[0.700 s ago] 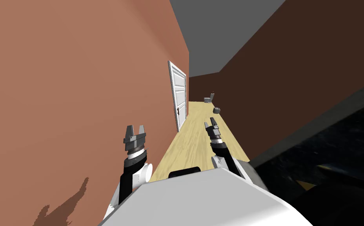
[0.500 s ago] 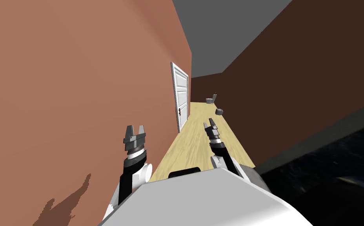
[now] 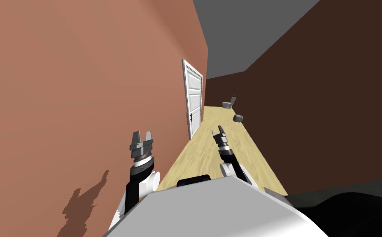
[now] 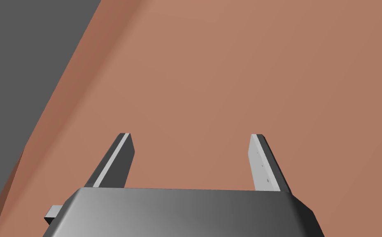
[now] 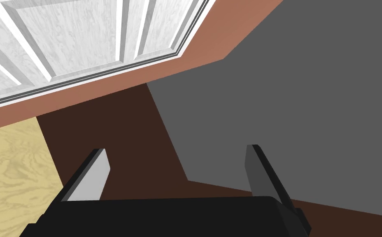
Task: Pull the door open
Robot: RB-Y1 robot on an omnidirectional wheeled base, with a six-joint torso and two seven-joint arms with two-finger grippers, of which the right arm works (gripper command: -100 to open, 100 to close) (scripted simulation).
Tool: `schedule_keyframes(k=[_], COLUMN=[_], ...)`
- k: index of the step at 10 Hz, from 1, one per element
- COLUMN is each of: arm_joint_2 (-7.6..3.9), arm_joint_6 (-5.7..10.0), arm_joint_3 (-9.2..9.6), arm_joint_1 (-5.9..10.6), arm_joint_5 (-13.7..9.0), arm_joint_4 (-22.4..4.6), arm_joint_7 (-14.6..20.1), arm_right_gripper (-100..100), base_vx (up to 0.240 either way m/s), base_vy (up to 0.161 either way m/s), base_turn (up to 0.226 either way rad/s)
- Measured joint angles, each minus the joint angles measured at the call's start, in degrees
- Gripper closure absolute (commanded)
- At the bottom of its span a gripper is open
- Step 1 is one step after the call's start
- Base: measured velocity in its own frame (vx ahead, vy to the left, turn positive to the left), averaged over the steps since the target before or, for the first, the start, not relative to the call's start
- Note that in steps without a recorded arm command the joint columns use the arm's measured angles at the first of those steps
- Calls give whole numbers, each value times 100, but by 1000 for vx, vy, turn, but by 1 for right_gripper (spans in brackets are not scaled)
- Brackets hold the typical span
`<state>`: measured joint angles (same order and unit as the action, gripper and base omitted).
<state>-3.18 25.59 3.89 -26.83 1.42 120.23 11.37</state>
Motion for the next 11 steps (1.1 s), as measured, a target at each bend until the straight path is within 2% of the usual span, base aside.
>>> schedule_keyframes(k=[8,11], arm_joint_2=[-143,-235], arm_joint_6=[258,368], arm_joint_3=[75,87], arm_joint_1=[432,585], arm_joint_5=[-425,-636], arm_joint_4=[-1003,-1409], arm_joint_7=[742,1106], arm_right_gripper=[-100,-100], base_vx=[112,124], base_vy=[-101,-118], base_turn=[189,208])
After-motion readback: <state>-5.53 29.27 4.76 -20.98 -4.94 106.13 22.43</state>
